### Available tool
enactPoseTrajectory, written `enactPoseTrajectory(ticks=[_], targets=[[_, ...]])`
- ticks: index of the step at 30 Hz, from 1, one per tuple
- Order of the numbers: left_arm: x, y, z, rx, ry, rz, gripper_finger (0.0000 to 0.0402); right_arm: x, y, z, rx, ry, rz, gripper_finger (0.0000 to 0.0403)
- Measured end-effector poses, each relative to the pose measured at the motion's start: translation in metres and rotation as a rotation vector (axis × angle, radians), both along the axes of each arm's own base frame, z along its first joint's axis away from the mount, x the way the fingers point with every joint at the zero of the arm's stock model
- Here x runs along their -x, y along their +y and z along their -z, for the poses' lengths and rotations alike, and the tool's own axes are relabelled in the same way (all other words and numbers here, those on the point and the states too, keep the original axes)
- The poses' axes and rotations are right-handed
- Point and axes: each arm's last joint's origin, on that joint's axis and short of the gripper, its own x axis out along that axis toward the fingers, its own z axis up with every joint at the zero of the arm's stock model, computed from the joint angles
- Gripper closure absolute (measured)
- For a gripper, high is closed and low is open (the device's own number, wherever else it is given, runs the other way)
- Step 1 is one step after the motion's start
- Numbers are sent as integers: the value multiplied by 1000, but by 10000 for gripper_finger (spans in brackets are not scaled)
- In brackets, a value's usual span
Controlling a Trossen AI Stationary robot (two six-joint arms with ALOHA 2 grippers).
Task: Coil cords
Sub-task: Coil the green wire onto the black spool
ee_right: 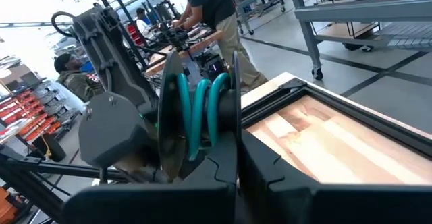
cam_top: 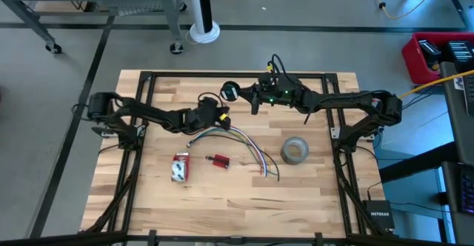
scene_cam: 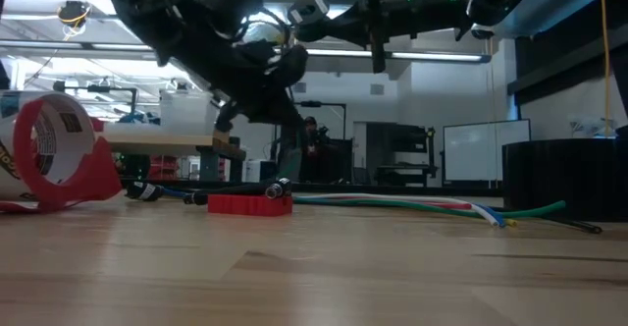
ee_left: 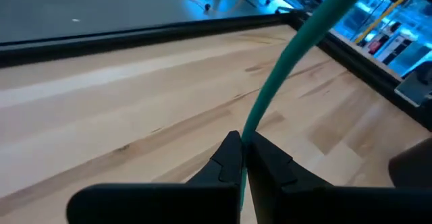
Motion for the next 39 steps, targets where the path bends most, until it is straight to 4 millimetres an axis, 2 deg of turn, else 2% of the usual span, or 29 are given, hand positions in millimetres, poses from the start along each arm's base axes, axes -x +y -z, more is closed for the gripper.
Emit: enactPoseTrajectory(ticks=[4,10,15,22,30,34,39], targets=[[-2,0,8,24,1,-13,395,0,0,-1,4,-11,1,402],[-3,-1,8,29,16,43,368,0,0,-2,8,-23,2,402],[-4,-2,9,14,49,118,334,0,0,-2,11,-25,2,402],[-3,-2,10,17,70,118,281,0,0,-2,19,-23,7,402],[4,1,15,-40,148,-41,301,0,-1,-1,35,-5,44,402],[4,2,14,-71,171,-37,314,3,-1,-5,45,-7,49,402],[9,1,3,-89,171,-27,324,10,0,-11,66,21,97,401]])
